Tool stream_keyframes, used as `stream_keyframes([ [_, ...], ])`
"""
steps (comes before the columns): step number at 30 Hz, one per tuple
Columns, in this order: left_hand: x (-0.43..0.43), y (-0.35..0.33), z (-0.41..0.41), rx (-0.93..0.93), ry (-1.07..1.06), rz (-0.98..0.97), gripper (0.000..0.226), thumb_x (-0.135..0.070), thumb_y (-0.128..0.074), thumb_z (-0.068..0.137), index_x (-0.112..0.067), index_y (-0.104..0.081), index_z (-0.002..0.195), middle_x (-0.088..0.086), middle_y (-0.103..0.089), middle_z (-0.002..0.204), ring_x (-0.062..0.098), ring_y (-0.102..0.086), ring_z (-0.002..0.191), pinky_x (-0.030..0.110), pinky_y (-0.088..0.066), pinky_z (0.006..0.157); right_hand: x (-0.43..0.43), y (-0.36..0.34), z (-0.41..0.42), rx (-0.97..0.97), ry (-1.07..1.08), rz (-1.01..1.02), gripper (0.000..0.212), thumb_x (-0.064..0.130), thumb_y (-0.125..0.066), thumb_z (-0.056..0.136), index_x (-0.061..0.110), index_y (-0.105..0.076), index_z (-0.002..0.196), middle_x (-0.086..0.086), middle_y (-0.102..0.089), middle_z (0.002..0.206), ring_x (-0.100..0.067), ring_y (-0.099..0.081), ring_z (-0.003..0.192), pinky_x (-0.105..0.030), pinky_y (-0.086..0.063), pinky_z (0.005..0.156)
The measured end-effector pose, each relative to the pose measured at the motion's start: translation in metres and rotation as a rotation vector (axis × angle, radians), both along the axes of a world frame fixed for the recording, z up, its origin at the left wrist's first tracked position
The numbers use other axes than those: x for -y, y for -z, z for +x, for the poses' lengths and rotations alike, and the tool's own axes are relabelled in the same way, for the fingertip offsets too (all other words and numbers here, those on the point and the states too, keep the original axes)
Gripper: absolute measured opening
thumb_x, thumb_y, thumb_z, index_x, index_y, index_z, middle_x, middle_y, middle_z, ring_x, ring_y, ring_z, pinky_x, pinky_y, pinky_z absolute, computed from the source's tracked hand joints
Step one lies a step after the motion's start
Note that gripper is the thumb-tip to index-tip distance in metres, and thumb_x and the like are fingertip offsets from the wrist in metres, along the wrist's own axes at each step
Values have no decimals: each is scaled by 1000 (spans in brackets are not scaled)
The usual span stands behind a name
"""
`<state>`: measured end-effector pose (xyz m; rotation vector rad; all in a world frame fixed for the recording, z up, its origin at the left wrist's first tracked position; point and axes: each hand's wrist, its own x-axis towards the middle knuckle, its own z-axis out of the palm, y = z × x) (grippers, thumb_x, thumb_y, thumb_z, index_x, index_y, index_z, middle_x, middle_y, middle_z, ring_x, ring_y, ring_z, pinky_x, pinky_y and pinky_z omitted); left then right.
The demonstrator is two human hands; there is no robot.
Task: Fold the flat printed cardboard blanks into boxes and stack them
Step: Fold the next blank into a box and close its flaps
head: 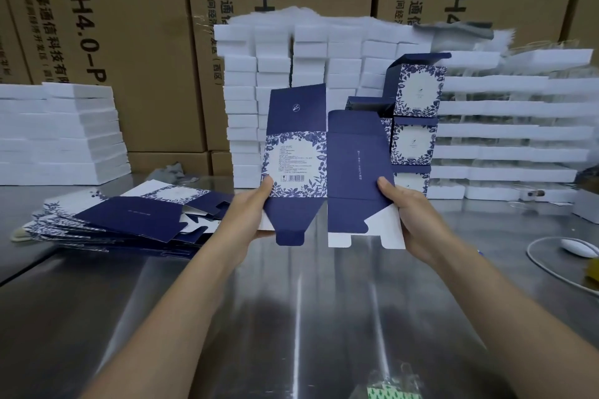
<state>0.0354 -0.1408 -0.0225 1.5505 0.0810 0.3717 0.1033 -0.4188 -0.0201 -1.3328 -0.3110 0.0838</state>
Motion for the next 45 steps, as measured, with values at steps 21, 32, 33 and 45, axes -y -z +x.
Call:
stream_keyframes([
  [21, -15, -1, -3, 36, 3, -59, 40, -50, -57, 106, -17, -77, 118, 5, -81, 114, 25, -78, 106, 53, -54, 108, -2, 9, 5, 46, -9, -177, 54, 60, -66, 96, 14, -79, 121, -9, -78, 123, -31, -74, 116, -50, -50, 112],
  [32, -12, -1, -4, -75, -13, -68, 53, -61, -48, 105, -19, -72, 126, 1, -81, 111, 23, -79, 103, 47, -59, 99, -3, 13, 5, 47, -74, -159, 51, 55, -75, 88, 12, -82, 115, -11, -79, 120, -32, -74, 116, -55, -48, 115],
  [33, -13, -1, -5, -84, 5, -68, 52, -60, -48, 106, -19, -72, 126, 2, -81, 112, 23, -79, 103, 45, -60, 96, -3, 13, 5, 47, -83, -180, 58, 59, -76, 84, 12, -81, 117, -10, -78, 121, -31, -73, 118, -54, -47, 116],
  [45, 1, -1, -5, -139, 72, -27, 50, -60, -45, 107, -23, -74, 121, -2, -82, 110, 20, -79, 100, 39, -62, 89, -3, 3, 1, 30, 91, -139, 48, 57, -56, 104, 16, -80, 113, -5, -82, 108, -24, -80, 99, -40, -61, 88],
])
